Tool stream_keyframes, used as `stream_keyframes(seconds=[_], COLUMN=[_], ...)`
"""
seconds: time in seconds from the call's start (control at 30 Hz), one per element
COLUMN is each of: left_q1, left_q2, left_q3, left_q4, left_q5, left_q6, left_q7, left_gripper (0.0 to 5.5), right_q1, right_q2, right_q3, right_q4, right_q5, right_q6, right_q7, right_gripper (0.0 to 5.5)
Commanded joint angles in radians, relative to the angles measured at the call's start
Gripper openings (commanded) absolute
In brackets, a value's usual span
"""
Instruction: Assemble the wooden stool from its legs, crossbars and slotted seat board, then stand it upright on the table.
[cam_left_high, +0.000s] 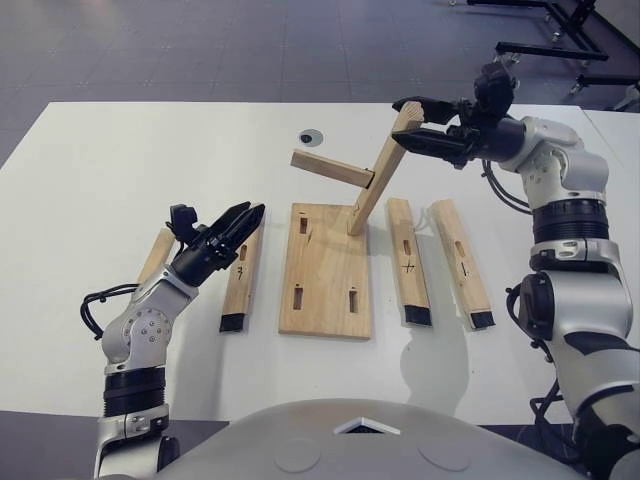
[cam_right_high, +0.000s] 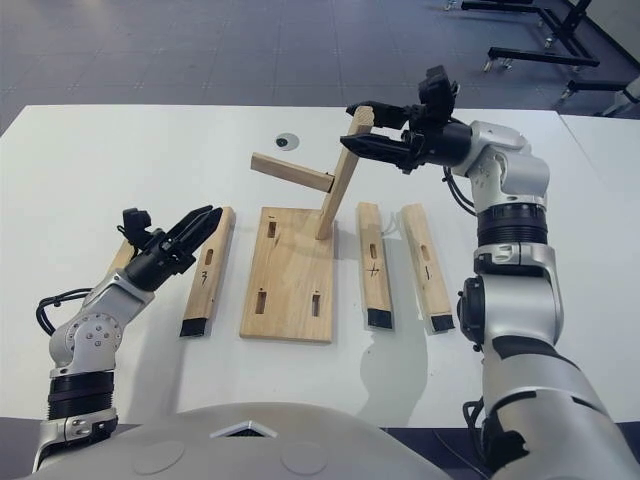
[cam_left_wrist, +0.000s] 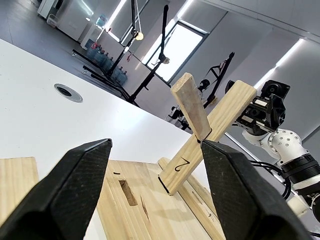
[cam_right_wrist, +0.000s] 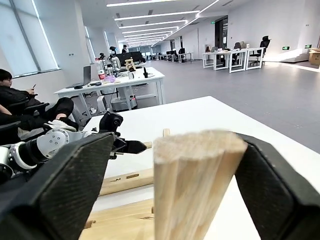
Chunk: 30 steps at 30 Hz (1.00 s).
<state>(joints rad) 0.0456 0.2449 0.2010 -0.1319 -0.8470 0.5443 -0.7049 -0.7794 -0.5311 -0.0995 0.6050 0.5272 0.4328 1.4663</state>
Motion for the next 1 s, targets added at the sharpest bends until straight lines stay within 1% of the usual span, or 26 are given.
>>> stream_keyframes(seconds=[0.03, 0.07, 0.13, 0.17, 0.23, 0.3, 0.4, 0.47, 0.5, 0.57, 0.7, 0.83, 0.93, 1.0], left_q1=[0.008, 0.014, 0.018, 0.018, 0.026, 0.049, 0.102, 0.138, 0.159, 0.202, 0.253, 0.304, 0.355, 0.387], left_q2=[0.007, 0.008, 0.003, -0.002, -0.008, -0.009, -0.019, -0.027, -0.034, -0.042, -0.076, -0.134, -0.173, -0.192], left_q3=[0.003, 0.005, 0.0, 0.003, 0.003, -0.01, -0.023, -0.037, -0.045, -0.067, -0.082, -0.134, -0.175, -0.2], left_q4=[0.0, -0.005, 0.0, 0.002, -0.007, -0.034, -0.094, -0.141, -0.164, -0.223, -0.307, -0.365, -0.396, -0.418], left_q5=[0.011, 0.015, 0.075, 0.098, 0.136, 0.18, 0.233, 0.275, 0.297, 0.356, 0.435, 0.515, 0.558, 0.582], left_q6=[-0.002, -0.007, -0.057, -0.079, -0.118, -0.155, -0.199, -0.224, -0.238, -0.26, -0.284, -0.314, -0.342, -0.354], left_q7=[0.003, 0.005, 0.036, 0.052, 0.074, 0.092, 0.13, 0.164, 0.183, 0.236, 0.346, 0.447, 0.497, 0.524], left_gripper=[3.26, 3.26, 3.26, 3.26, 3.26, 3.26, 3.26, 3.26, 3.26, 3.26, 3.26, 3.26, 3.26, 3.26], right_q1=[0.069, 0.092, 0.136, 0.177, 0.298, 0.407, 0.578, 0.68, 0.709, 0.757, 0.838, 0.941, 0.979, 1.023], right_q2=[-0.012, 0.004, 0.062, 0.089, 0.142, 0.216, 0.324, 0.391, 0.403, 0.41, 0.401, 0.352, 0.303, 0.246], right_q3=[-0.092, -0.124, -0.215, -0.233, -0.232, -0.266, -0.255, -0.226, -0.196, -0.121, -0.043, -0.012, -0.049, -0.074], right_q4=[-0.105, -0.136, -0.2, -0.258, -0.41, -0.551, -0.742, -0.858, -0.887, -0.935, -1.045, -1.162, -1.198, -1.21], right_q5=[0.068, 0.082, 0.15, 0.17, 0.17, 0.208, 0.158, 0.1, 0.032, -0.135, -0.269, -0.33, -0.332, -0.325], right_q6=[0.04, 0.016, 0.037, 0.03, 0.012, 0.026, -0.02, -0.048, -0.063, -0.044, 0.022, 0.129, 0.203, 0.258], right_q7=[-0.063, -0.104, -0.244, -0.289, -0.382, -0.52, -0.729, -0.874, -0.946, -1.11, -1.253, -1.297, -1.295, -1.262], right_gripper=[4.42, 4.42, 4.42, 4.42, 4.42, 4.42, 4.42, 4.42, 4.42, 4.42, 4.42, 4.42, 4.42, 4.42])
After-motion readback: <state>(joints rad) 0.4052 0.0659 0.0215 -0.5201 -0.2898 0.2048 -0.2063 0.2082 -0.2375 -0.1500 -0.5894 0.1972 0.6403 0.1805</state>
